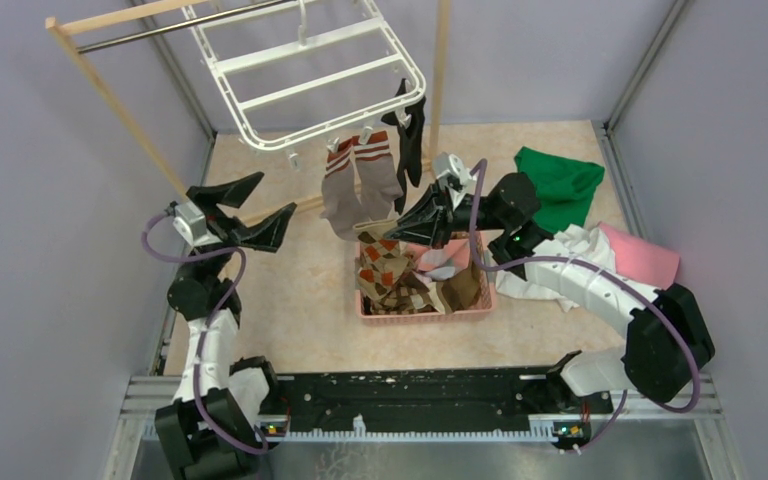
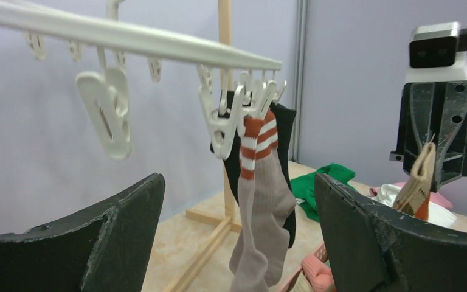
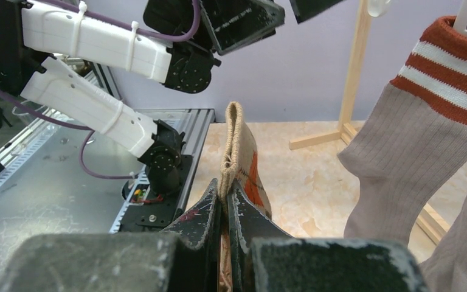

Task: Clip the socks to the hanger
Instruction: Open the clamp at the hanger.

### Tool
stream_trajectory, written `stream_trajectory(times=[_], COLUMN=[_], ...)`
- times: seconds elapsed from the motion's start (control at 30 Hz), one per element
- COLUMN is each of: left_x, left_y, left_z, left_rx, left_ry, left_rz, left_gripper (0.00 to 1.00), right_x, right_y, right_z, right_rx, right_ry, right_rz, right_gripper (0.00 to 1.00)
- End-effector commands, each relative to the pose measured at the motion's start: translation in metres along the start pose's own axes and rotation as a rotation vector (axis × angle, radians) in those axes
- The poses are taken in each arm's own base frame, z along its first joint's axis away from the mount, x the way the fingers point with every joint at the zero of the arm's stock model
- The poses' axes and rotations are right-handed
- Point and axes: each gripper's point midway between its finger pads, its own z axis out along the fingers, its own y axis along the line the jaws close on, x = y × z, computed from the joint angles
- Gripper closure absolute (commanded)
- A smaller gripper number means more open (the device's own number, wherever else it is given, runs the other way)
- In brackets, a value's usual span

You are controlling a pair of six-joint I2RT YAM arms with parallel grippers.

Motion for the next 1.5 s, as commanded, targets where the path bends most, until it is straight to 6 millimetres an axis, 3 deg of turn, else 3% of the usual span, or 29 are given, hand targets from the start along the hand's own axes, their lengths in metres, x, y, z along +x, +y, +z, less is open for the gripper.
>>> stream_trajectory(times=[0.0,0.23,0.43,0.67,0.87,1.47], left_x=[-0.031,-0.023,-0.016,-0.018,-0.019,-0.030], left_y=[-0.019,-0.020,-0.013,0.001,0.006,0.001], left_z=[0.010,0.027,0.047,0.052,0.059,0.078], left_rx=[0.088,0.138,0.125,0.066,0.067,0.094], left_ry=[-0.075,-0.051,-0.033,-0.032,-0.024,-0.079], left_rz=[0.111,0.083,0.118,0.153,0.133,0.102], left_gripper=[0.03,0.14,0.17,0.17,0.23,0.31], right_x=[-0.014,-0.014,-0.012,-0.013,-0.014,-0.014], right_y=[0.001,-0.003,-0.001,-0.002,-0.002,-0.001], right_z=[0.006,0.010,0.010,0.011,0.011,0.011], right_rx=[-0.029,-0.034,-0.035,-0.034,-0.036,-0.037], right_ry=[-0.028,-0.029,-0.023,-0.026,-0.030,-0.033], right_rz=[-0.048,-0.039,-0.030,-0.037,-0.044,-0.046], right_gripper=[1.00,1.00,1.00,1.00,1.00,1.00])
